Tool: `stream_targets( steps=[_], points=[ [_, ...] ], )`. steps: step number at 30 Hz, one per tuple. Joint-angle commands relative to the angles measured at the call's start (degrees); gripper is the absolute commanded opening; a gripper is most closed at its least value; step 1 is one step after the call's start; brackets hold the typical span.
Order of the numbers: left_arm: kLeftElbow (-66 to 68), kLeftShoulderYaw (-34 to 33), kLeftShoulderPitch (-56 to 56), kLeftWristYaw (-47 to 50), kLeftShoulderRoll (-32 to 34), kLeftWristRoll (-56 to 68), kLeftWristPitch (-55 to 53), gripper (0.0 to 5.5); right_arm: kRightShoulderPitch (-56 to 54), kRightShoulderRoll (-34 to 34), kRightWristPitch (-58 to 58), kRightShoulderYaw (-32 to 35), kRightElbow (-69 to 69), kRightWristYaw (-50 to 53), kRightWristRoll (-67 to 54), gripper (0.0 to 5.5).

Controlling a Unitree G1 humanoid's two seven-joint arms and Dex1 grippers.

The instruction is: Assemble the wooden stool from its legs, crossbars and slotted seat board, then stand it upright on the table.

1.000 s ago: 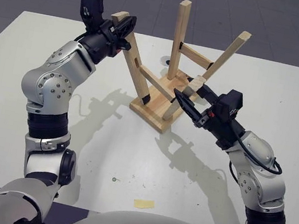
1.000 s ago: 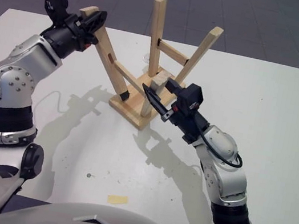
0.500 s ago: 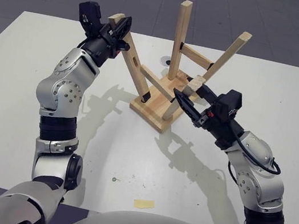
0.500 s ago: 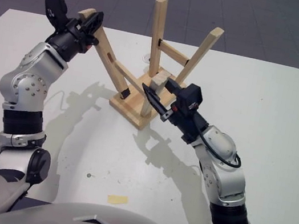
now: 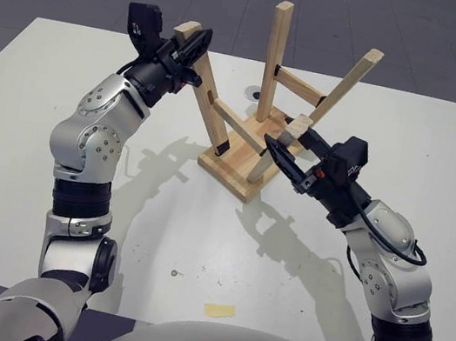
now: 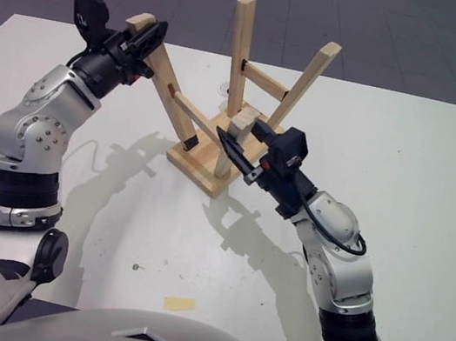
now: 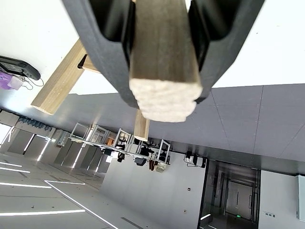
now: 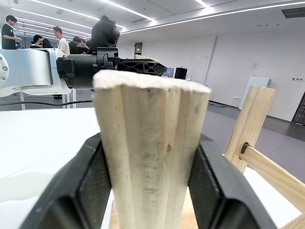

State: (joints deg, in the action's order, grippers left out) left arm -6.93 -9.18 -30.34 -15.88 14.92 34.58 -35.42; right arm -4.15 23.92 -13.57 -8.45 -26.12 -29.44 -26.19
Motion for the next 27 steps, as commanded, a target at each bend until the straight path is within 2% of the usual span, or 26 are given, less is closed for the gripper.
stream_targets(
  steps=[1,7,15,27],
  points=[
    [-1.75,1.11,2.52,-1.05,1.88,-0.62,-2.97,1.02,3.97,1.29,-5.51,-1.82,5.04,1.37,4.03,2.07],
    [-5.34,0.00,4.79,-0.40,3.57,-0.39,-4.76,1.02,3.96,1.55,-5.22,-1.64,5.22,1.73,4.37,2.07],
    [-5.28,2.49,4.77,2.19,-0.90,-0.72,-4.09,1.02,2.86,2.25,-4.67,-2.50,5.25,0.26,4.77,2.07],
    [-3.12,3.56,4.09,2.73,-1.79,-2.63,-3.67,1.02,3.52,2.20,-0.91,-3.30,5.96,-2.47,5.37,2.07]
  ],
)
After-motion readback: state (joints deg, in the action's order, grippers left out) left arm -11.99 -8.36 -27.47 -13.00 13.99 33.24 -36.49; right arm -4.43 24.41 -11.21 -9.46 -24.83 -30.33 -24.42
